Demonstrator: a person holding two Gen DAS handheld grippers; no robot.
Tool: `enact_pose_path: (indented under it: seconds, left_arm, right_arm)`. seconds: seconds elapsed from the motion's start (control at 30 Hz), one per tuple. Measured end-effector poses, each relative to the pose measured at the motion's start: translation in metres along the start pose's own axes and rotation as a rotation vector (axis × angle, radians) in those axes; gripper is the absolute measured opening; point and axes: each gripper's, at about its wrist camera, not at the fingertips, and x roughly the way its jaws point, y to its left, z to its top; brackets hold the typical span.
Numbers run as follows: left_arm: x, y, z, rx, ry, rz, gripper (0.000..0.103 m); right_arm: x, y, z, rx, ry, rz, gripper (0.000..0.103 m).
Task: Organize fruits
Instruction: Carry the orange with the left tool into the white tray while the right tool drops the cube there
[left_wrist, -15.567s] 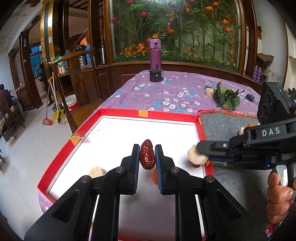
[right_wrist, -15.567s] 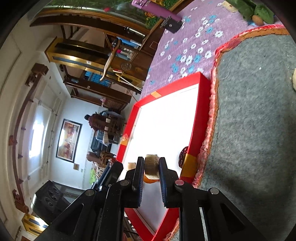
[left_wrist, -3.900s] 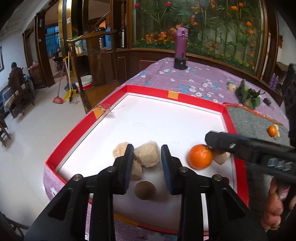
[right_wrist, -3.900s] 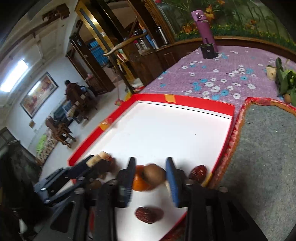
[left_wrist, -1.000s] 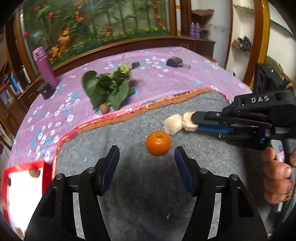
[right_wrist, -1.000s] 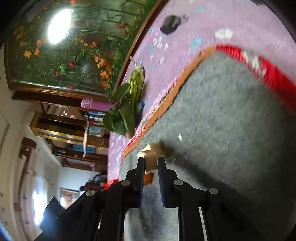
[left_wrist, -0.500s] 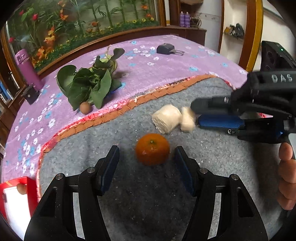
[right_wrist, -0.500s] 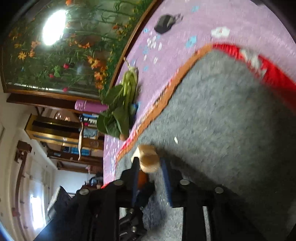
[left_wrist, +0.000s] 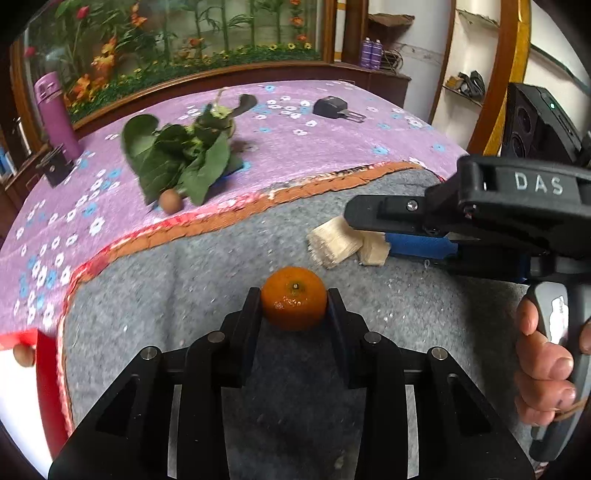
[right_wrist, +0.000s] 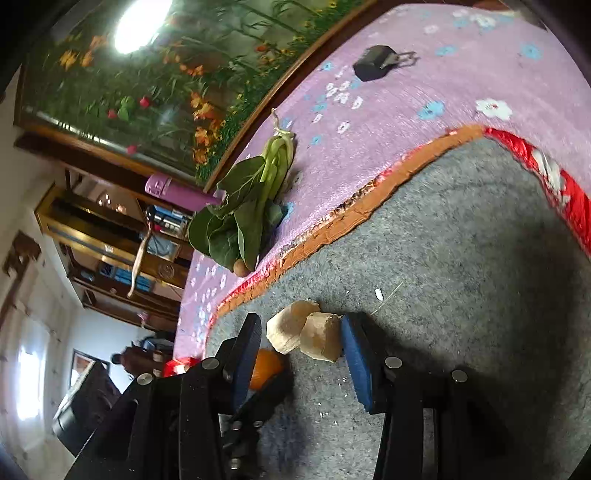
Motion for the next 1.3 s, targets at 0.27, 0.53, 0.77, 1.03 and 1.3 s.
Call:
enact_pose_path:
  seconds: [0.27, 0.53, 0.77, 1.03, 1.3]
  left_arm:
    - [-0.035, 0.017, -0.019, -0.082, -0.030, 0.037, 0.033]
    - [-0.094, 0.026, -0.056, -0.139, -0.109, 0.105, 0.033]
    - [-0.137, 0.048, -0.088, -0.181, -0.150, 0.178, 0.034]
    - [-0.185, 0.097, -0.124, -0.283, -0.209, 0.283, 0.034]
    - [-0.205, 0.115, -0.138, -0.328, -0.260, 0.301, 0.034]
  right_arm:
    - [0.000, 0.002, -0.003, -0.074, 0.007, -0.082, 0.023]
    - [-0.012, -0.021, 0.002, 0.075, -0.009, 0.025, 0.015]
    - [-0.031, -0.032, 0.005, 0.137, -0.086, 0.104, 0.014]
    - [-0.034, -0.026, 0.000, 0.123, -0.109, 0.073, 0.014]
    - [-0.039, -0.037, -0.001, 0.155, -0.128, 0.032, 0.014]
